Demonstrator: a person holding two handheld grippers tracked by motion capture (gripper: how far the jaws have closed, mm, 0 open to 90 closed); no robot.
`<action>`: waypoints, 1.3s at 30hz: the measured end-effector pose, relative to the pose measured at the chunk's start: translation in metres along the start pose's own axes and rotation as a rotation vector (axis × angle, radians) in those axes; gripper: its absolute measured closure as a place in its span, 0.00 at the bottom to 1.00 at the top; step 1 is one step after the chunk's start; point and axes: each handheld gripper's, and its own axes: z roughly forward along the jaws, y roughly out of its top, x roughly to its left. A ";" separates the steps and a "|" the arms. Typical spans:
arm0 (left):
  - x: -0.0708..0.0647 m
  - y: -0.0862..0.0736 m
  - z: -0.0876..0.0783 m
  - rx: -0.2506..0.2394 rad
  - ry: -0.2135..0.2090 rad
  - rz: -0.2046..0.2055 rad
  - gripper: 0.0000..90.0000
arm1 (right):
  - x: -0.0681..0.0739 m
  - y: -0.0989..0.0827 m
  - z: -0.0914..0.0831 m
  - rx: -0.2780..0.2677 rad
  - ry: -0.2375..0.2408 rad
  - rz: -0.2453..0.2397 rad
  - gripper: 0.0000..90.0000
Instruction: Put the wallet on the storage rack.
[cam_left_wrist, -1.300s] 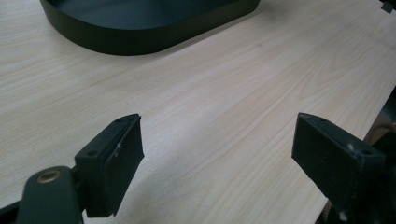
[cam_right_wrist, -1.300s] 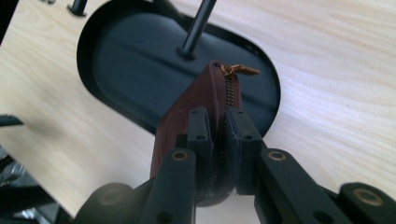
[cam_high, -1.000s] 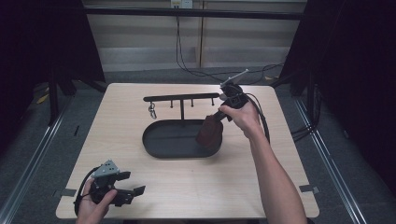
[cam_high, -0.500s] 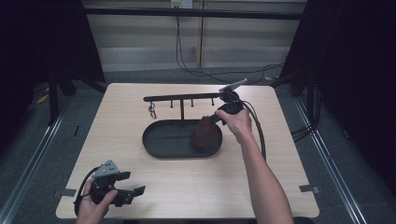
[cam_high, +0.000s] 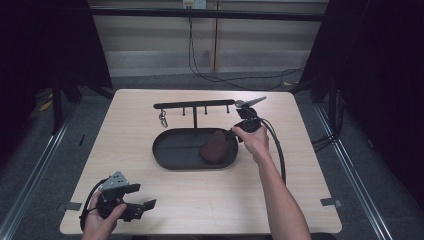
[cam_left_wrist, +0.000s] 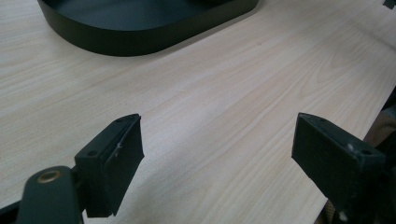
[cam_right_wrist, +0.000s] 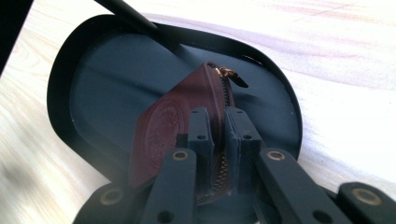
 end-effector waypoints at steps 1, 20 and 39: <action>0.000 0.000 0.000 0.001 0.001 0.001 0.18 | -0.002 -0.001 0.002 0.003 0.005 0.001 0.91; 0.002 0.001 -0.001 -0.002 -0.004 -0.007 0.18 | -0.005 -0.009 0.020 -0.034 -0.074 -0.037 0.87; 0.005 0.000 -0.002 -0.011 0.004 -0.023 0.18 | 0.005 -0.016 0.015 -0.106 -0.048 -0.061 0.36</action>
